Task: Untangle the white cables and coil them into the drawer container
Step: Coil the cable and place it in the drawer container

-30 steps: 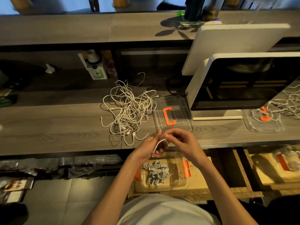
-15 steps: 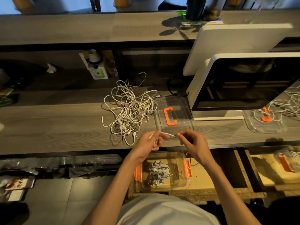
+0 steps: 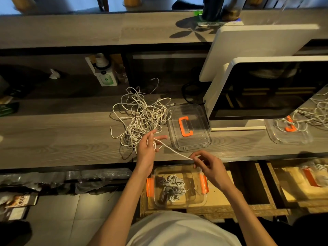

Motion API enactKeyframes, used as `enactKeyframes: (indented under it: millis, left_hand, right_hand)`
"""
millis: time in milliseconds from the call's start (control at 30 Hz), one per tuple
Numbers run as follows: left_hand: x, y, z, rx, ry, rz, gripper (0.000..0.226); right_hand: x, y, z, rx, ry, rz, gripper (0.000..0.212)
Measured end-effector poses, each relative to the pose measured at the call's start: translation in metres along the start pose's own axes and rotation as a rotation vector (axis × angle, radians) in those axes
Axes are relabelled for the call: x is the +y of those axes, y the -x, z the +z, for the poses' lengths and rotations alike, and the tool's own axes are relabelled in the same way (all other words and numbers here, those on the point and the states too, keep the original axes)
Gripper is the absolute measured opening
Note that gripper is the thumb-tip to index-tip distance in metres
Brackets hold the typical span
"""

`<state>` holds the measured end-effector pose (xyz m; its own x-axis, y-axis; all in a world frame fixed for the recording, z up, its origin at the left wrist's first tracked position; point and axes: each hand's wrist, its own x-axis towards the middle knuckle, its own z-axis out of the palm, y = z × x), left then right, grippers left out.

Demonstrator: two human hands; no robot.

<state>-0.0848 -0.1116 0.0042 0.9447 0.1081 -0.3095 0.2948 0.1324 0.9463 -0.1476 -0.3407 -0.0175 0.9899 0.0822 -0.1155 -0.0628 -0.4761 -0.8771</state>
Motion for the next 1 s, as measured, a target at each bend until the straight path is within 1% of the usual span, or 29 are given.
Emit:
enactKeyframes:
  millis: [67, 167, 200, 267, 367, 400, 467, 567, 633, 667, 733, 800, 833, 900, 933, 1000]
  left_hand:
    - [0.0, 0.0, 0.001, 0.001, 0.055, -0.03, 0.031]
    - [-0.001, 0.0, 0.002, -0.039, 0.314, -0.118, 0.032]
    - [-0.001, 0.0, 0.003, -0.048, 0.36, -0.132, 0.031]
    - [-0.002, -0.001, 0.006, -0.05, 0.338, -0.118, 0.03]
    - [-0.003, 0.002, 0.012, -0.087, 0.164, -0.098, 0.029]
    - [-0.002, 0.004, 0.014, -0.115, 0.1, -0.119, 0.03]
    - [-0.002, 0.009, 0.017, -0.201, -0.024, -0.187, 0.035]
    - [-0.003, 0.015, 0.021, -0.296, -0.167, -0.298, 0.047]
    - [-0.002, 0.017, 0.023, -0.356, -0.173, -0.361, 0.059]
    - [-0.003, 0.018, 0.023, -0.408, -0.14, -0.393, 0.064]
    - [-0.001, 0.021, 0.024, -0.562, -0.029, -0.46, 0.071]
    - [0.001, 0.025, 0.025, -0.712, -0.008, -0.463, 0.076]
    - [0.003, 0.027, 0.025, -0.766, -0.037, -0.438, 0.073]
    - [0.006, 0.029, 0.026, -0.821, -0.095, -0.357, 0.054]
    - [0.006, 0.029, 0.026, -0.83, -0.104, -0.323, 0.046]
    - [0.003, 0.025, 0.024, -0.808, -0.09, -0.296, 0.041]
  right_hand:
    - [0.0, 0.002, 0.003, -0.073, 0.044, -0.004, 0.012]
    - [-0.006, 0.004, 0.003, -0.282, 0.117, -0.034, 0.013]
    - [-0.01, 0.004, 0.003, -0.345, 0.127, -0.052, 0.012]
    - [-0.025, 0.003, 0.001, -0.435, 0.093, -0.074, 0.011]
    - [-0.048, -0.003, 0.0, -0.495, -0.002, -0.118, 0.014]
    - [-0.054, -0.005, 0.001, -0.482, -0.036, -0.134, 0.014]
    - [-0.06, -0.01, 0.002, -0.406, -0.124, -0.129, 0.016]
    - [-0.062, -0.017, 0.0, -0.323, -0.196, -0.119, 0.019]
    - [-0.062, -0.02, -0.002, -0.295, -0.251, -0.106, 0.017]
    - [-0.062, -0.022, -0.003, -0.252, -0.264, -0.103, 0.017]
    - [-0.057, -0.028, -0.003, -0.132, -0.265, -0.105, 0.015]
    - [-0.05, -0.033, -0.003, -0.023, -0.241, -0.099, 0.013]
    - [-0.047, -0.035, -0.002, 0.013, -0.228, -0.098, 0.013]
    - [-0.041, -0.035, -0.003, 0.051, -0.183, -0.095, 0.012]
    - [-0.037, -0.034, -0.004, 0.057, -0.152, -0.088, 0.013]
    - [-0.031, -0.031, -0.004, 0.057, -0.081, -0.075, 0.015]
